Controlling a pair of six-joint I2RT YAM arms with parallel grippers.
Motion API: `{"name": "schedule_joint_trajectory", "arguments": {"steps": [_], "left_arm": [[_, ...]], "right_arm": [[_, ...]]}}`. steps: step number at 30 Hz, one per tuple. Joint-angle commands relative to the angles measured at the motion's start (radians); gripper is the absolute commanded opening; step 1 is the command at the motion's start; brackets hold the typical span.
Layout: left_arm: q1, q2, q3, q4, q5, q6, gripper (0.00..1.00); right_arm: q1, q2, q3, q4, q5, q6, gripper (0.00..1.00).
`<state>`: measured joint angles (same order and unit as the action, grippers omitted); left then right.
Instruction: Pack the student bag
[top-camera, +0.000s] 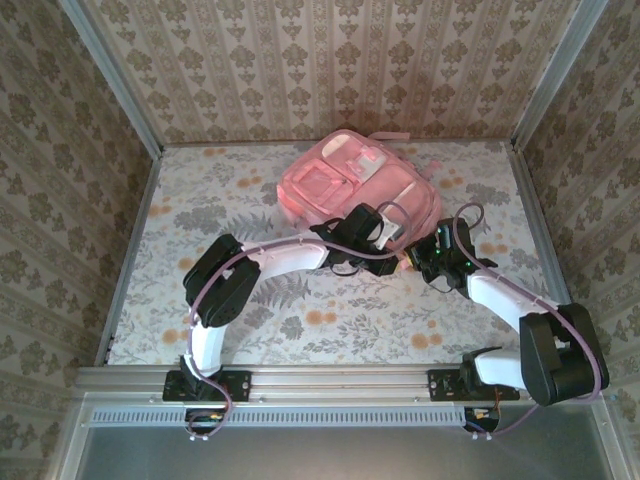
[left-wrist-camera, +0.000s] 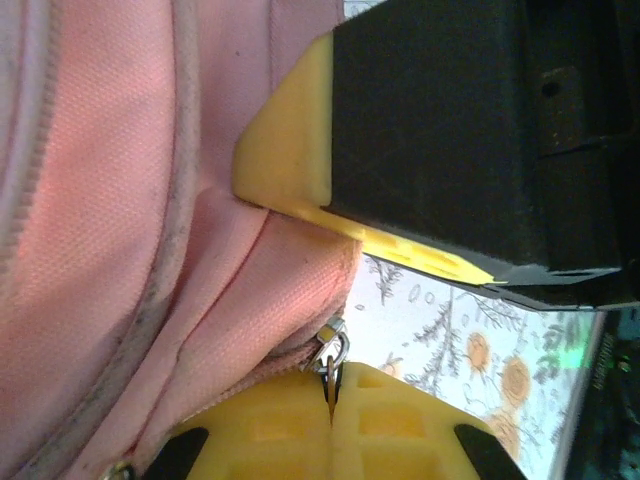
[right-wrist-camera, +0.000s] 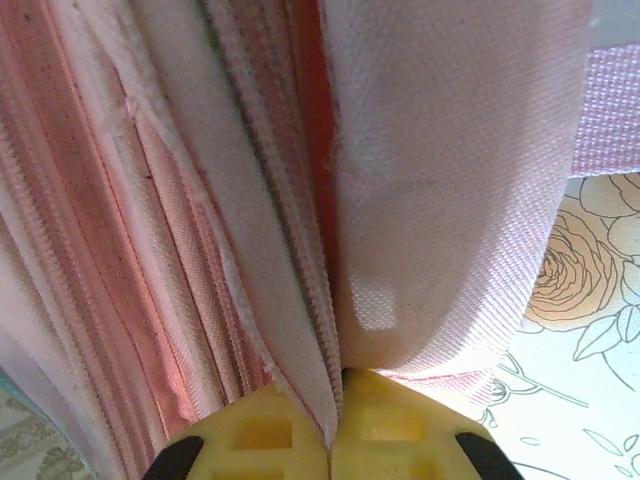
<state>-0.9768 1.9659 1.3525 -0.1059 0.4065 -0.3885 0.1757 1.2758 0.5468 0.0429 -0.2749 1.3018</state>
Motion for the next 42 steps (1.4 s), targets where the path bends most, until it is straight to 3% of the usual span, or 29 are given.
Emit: {"name": "schedule_joint_trajectory", "arguments": {"steps": [1,5,7,40,42], "left_arm": [[-0.023,-0.083,-0.05,0.091,-0.15,-0.004,0.0],[-0.039,-0.103,-0.124,0.171,-0.297,-0.033,0.0],[-0.033,-0.103,-0.149,0.197,-0.312,-0.044,0.0],[0.059,-0.167,-0.296,0.163,-0.238,-0.059,0.0],[0.059,-0.167,-0.294,0.165,-0.235,-0.06,0.0]], "right_arm": [[-0.008,0.012,0.013,0.092,0.003,0.069,0.0],[-0.01,0.015,0.018,0.09,0.024,0.105,0.0],[-0.014,0.018,0.026,0.074,0.026,0.103,0.0],[-0.022,0.037,0.09,-0.013,0.022,-0.031,0.0],[-0.011,0.034,0.113,-0.046,0.017,-0.067,0.34]]}}
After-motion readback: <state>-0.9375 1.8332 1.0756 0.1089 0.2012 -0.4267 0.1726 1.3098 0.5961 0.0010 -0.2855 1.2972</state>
